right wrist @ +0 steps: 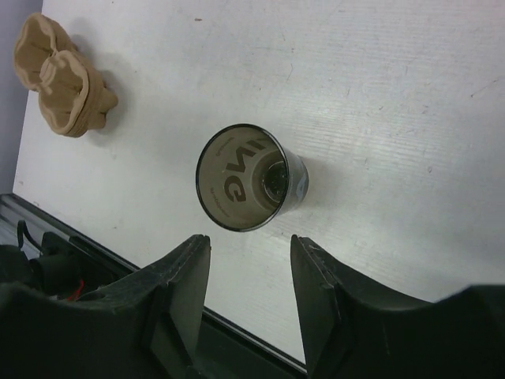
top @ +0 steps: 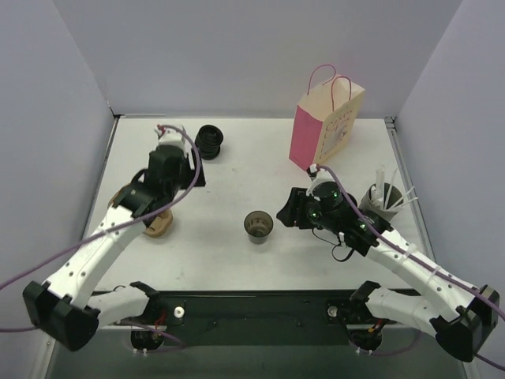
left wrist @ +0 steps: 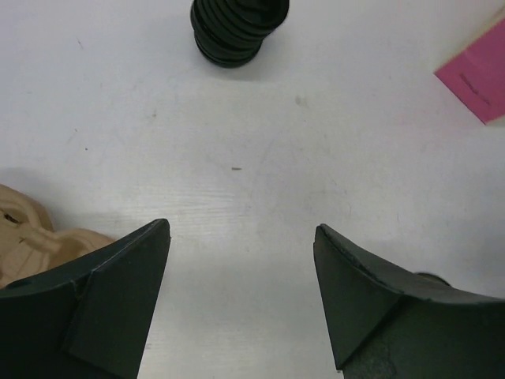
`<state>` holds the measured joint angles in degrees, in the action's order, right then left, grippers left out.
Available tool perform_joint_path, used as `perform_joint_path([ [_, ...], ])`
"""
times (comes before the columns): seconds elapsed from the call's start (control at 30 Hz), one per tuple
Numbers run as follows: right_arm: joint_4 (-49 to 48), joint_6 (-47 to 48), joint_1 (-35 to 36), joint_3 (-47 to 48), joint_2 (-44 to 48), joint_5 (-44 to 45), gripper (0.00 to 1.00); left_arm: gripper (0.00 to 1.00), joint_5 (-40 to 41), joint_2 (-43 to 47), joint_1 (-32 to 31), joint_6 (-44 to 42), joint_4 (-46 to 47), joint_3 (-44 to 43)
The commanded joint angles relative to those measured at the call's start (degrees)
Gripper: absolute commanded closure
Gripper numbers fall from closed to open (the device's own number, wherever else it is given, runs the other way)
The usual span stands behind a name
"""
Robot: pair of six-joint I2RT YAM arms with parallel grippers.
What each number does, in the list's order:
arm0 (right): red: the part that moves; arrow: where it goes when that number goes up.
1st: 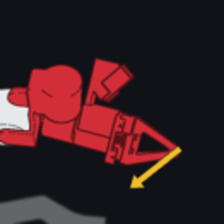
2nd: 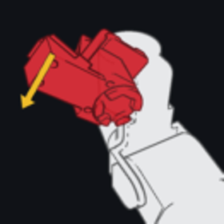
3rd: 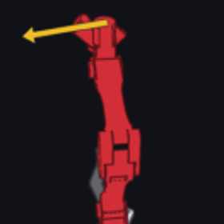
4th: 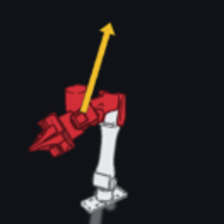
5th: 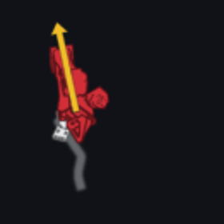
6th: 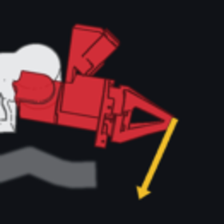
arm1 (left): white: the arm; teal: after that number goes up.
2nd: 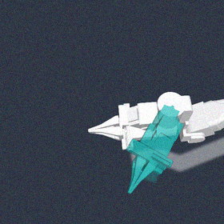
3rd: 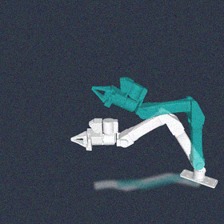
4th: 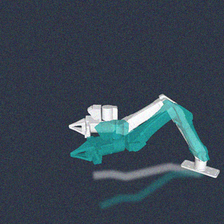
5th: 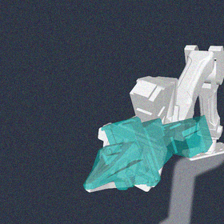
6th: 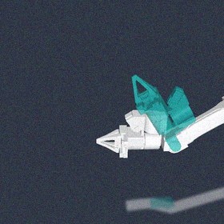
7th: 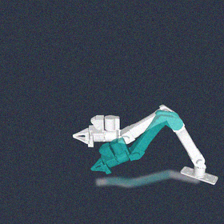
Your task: Pack the takeout coffee
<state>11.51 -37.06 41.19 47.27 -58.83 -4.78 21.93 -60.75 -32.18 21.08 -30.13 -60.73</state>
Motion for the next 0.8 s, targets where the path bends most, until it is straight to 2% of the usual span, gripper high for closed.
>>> perform_joint_path([
  [0.0,7.4,4.8,1.3,1.0,4.2,1.1,0.54,0.21,-5.8,-12.9,8.4,4.2,0.1,-13.9],
  [0.07,9.0,6.4,2.1,1.1,5.4,1.1,0.54,0.22,-3.8,-18.6,9.1,2.7,-0.7,-22.1],
  [0.1,9.4,6.7,2.3,0.9,5.9,1.5,0.54,0.23,-0.9,-24.3,9.3,2.0,-1.4,-24.8],
  [0.13,9.8,7.0,2.6,0.6,7.0,2.0,0.54,0.27,0.5,-27.2,9.5,0.7,-2.8,-28.1],
  [0.17,10.1,7.3,2.9,0.5,7.7,2.5,0.54,0.3,0.9,-32.8,9.8,0.0,-3.4,-31.0],
  [0.2,10.1,7.4,3.0,0.1,8.3,2.8,0.55,0.32,1.4,-35.5,10.0,-0.7,-3.8,-36.5],
  [0.37,9.9,8.8,4.1,-0.2,9.1,4.6,0.55,0.43,1.8,-53.6,10.3,-6.3,-7.7,-53.3],
  [0.53,10.0,10.8,4.9,2.2,6.5,4.5,0.56,0.47,5.7,-66.1,10.1,-10.1,-13.7,-69.6],
  [0.6,9.9,11.2,5.0,2.9,6.0,4.6,0.56,0.49,7.1,-69.4,10.1,-10.9,-14.1,-71.5],
  [0.77,10.0,12.5,5.4,3.7,4.5,6.2,0.56,0.49,8.8,-70.9,10.0,-13.1,-11.4,-71.2],
])
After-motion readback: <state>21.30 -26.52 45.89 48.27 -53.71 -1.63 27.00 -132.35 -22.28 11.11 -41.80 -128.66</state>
